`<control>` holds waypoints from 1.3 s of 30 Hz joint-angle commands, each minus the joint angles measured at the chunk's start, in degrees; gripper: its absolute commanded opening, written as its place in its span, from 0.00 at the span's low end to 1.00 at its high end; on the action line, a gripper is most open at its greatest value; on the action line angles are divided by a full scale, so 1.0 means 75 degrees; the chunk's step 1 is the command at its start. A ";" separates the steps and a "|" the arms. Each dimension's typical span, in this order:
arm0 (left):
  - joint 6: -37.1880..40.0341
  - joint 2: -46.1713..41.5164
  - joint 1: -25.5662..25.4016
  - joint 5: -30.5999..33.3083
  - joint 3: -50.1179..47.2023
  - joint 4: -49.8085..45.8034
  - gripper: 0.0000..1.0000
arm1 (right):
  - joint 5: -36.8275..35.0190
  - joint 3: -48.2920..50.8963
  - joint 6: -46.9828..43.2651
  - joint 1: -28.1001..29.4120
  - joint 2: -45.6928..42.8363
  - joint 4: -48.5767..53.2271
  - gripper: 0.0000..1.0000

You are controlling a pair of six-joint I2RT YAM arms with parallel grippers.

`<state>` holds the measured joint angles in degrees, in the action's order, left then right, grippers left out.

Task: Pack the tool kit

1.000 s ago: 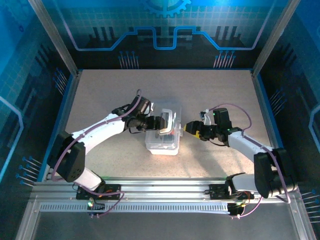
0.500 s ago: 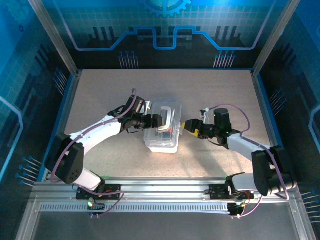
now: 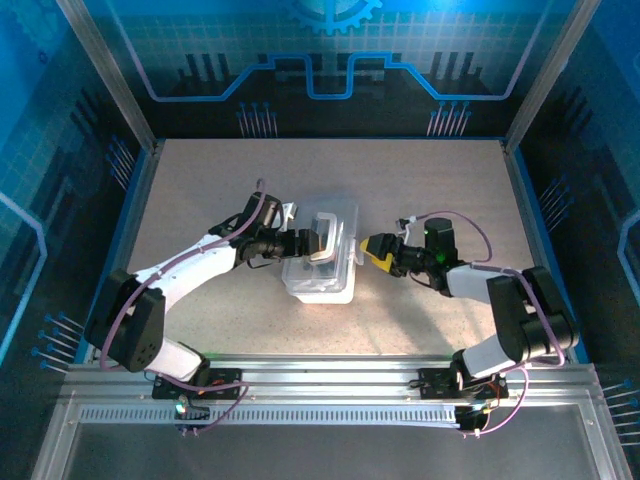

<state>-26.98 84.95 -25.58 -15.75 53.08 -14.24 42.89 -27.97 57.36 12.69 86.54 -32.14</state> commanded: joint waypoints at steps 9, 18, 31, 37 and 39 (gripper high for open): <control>0.0116 0.0394 0.0259 0.0615 -0.0791 -0.1594 0.59 | 0.0231 0.0062 0.1224 0.0321 0.1113 -0.2260 0.82; 0.0116 0.0358 0.0273 0.0553 -0.0680 -0.1629 0.59 | 0.0467 -0.0006 0.1434 0.0486 0.1387 -0.2564 0.82; 0.0100 0.0303 0.0271 0.0518 -0.0553 -0.1722 0.58 | 0.0849 0.0097 0.1960 0.0407 0.0623 -0.2985 0.77; 0.0003 0.0299 0.0276 0.0533 -0.0453 -0.1705 0.57 | 0.0700 -0.0346 0.0731 0.0298 -0.0657 -0.0369 0.78; -0.0006 0.0317 0.0273 0.0524 -0.0415 -0.1688 0.56 | 0.0593 -0.0554 0.0334 0.0327 -0.0875 0.0362 0.78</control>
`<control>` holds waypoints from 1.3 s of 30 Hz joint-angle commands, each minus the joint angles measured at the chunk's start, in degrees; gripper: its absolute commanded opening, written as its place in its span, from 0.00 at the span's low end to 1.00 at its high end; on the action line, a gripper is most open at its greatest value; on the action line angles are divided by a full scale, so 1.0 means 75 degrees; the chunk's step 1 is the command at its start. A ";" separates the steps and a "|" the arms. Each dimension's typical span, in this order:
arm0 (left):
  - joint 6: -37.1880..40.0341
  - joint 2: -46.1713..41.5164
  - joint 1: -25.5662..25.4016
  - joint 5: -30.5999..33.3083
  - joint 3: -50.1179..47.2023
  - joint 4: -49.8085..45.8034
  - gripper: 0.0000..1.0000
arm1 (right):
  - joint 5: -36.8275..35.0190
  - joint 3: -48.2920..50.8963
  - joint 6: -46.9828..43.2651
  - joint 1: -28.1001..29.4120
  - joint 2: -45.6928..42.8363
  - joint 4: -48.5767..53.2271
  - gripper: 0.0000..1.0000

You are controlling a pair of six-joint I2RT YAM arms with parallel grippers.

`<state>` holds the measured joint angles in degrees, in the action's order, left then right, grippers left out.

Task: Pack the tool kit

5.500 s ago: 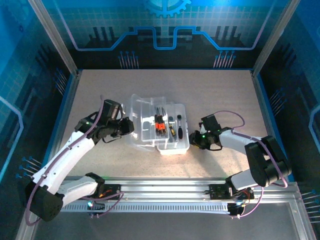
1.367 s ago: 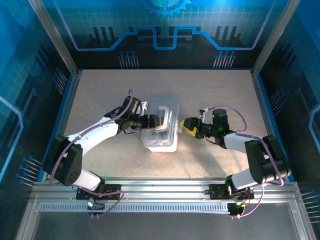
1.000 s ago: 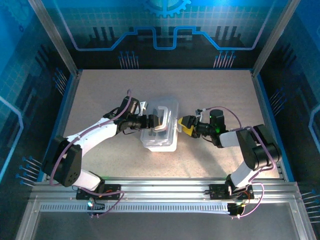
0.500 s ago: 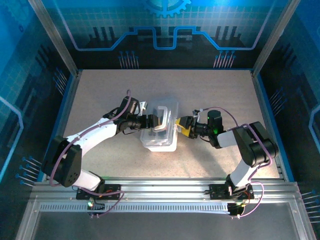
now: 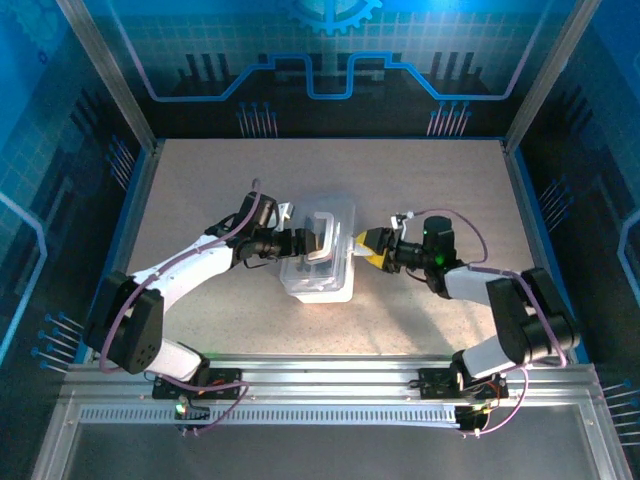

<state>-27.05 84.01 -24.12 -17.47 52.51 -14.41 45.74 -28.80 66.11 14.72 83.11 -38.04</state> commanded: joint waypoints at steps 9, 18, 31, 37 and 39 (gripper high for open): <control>-0.0038 0.0522 0.0065 0.0630 -0.0297 -0.1606 0.56 | 0.0026 -0.0766 -0.1185 0.0311 0.0040 0.1674 0.73; -0.0063 0.0515 0.0053 0.0683 -0.0276 -0.1664 0.55 | -0.0375 -0.0874 -0.1138 0.0319 -0.0345 0.2042 0.66; -0.0088 0.0565 0.0017 0.0631 -0.0235 -0.1664 0.54 | -0.0616 -0.1046 -0.1220 0.0299 -0.0589 0.2513 0.61; -0.0111 0.0559 -0.0007 0.0629 -0.0238 -0.1670 0.54 | -0.0714 -0.1190 -0.1098 0.0308 -0.0531 0.2588 0.54; -0.0108 0.0559 -0.0018 0.0627 -0.0219 -0.1658 0.54 | -0.0808 -0.1224 -0.1115 0.0292 -0.0580 0.2709 0.53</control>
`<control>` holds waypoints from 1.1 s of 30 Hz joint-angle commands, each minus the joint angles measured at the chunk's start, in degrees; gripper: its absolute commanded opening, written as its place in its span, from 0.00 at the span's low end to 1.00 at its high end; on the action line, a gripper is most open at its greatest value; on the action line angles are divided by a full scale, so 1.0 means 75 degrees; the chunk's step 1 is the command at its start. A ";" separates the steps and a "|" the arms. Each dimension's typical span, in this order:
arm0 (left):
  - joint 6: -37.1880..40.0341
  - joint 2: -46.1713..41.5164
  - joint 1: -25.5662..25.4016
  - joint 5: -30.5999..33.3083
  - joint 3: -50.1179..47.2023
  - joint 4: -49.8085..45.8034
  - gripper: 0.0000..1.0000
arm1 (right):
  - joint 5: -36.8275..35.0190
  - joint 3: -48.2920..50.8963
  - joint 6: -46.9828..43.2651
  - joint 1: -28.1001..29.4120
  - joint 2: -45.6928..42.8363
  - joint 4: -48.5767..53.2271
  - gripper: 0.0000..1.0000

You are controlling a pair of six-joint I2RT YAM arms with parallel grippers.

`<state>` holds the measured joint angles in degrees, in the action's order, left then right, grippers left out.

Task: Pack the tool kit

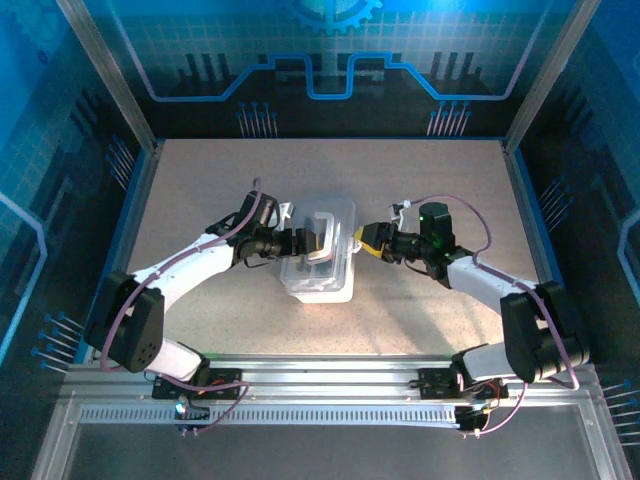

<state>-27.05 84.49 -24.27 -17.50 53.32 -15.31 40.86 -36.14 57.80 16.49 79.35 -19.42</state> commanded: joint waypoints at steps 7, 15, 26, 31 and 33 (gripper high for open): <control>-0.0106 0.0530 -0.0015 0.0610 -0.0322 -0.1533 0.54 | -0.0262 -0.0147 0.0156 0.0041 -0.0053 0.0166 0.48; -0.0106 0.0603 -0.0030 0.0587 -0.0287 -0.1492 0.54 | -0.0421 -0.0334 0.0049 0.0060 -0.0270 0.0480 0.47; -0.0114 0.0744 -0.0095 0.0563 -0.0207 -0.1463 0.53 | -0.0632 -0.0455 -0.0103 0.0185 -0.0120 0.0988 0.44; -0.0120 0.0819 -0.0160 0.0557 -0.0136 -0.1463 0.53 | -0.0744 -0.0531 -0.0035 0.0434 0.0119 0.0883 0.40; -0.0128 0.0863 -0.0174 0.0573 -0.0113 -0.1457 0.53 | -0.0932 -0.0663 -0.0195 0.0535 0.0119 0.1200 0.39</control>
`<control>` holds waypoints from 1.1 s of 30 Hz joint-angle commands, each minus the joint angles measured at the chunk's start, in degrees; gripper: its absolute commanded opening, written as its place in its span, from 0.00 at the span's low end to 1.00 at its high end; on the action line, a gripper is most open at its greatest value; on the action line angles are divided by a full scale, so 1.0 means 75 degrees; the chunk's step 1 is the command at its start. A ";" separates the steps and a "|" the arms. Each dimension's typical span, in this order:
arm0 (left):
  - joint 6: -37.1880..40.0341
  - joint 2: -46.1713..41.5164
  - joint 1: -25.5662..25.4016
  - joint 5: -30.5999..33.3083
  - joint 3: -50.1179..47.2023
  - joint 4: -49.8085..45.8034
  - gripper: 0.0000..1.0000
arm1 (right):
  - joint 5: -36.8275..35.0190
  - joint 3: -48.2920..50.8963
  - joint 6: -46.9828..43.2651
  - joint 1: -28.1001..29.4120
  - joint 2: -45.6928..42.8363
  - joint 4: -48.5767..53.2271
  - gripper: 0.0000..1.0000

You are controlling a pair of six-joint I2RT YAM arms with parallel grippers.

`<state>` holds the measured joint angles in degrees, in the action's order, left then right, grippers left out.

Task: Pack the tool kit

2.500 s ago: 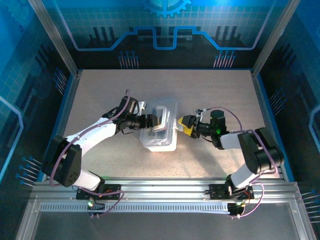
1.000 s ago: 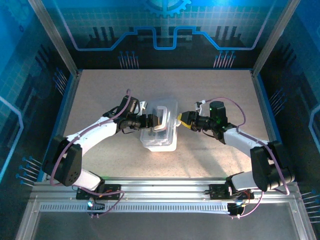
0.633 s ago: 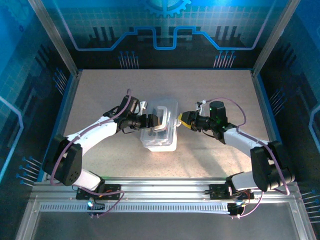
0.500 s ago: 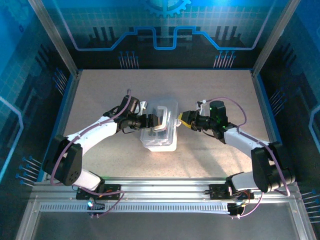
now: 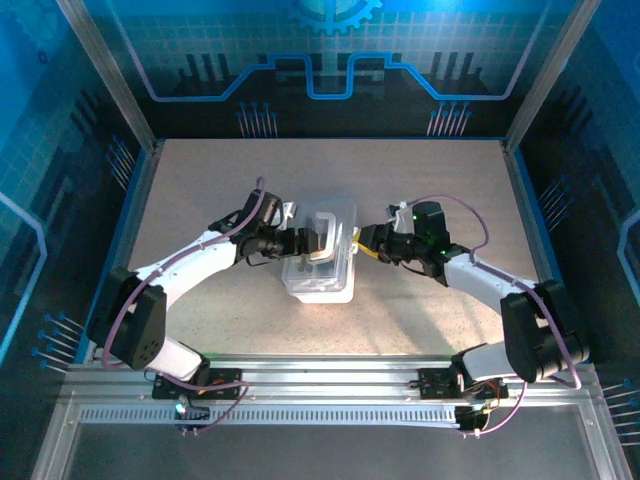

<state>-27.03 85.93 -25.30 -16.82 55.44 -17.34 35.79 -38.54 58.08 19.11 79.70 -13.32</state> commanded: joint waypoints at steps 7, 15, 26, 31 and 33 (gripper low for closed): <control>-0.0149 0.0684 -0.0071 0.0462 -0.0391 -0.1156 0.53 | -0.0729 -0.0417 -0.0538 0.0252 0.0308 0.1061 0.34; -0.0158 0.0696 -0.0119 0.0463 -0.0407 -0.1146 0.53 | -0.0742 -0.0169 -0.0659 0.0241 0.0692 0.0862 0.33; -0.0120 0.1121 -0.0575 0.1215 0.0094 -0.1764 0.51 | -0.0559 0.0088 -0.0903 -0.0017 0.0609 0.0850 0.34; -0.0127 0.1652 -0.0977 0.2075 0.0615 -0.2406 0.49 | -0.0345 0.0241 -0.0852 -0.0025 0.0955 0.0330 0.34; -0.0168 0.1737 -0.1072 0.2302 0.0669 -0.2529 0.49 | -0.0193 0.0301 -0.0868 -0.0058 0.1150 0.0121 0.34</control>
<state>-26.85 91.81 -32.29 -4.19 64.36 -24.86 31.48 -37.89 52.82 18.00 85.80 -11.57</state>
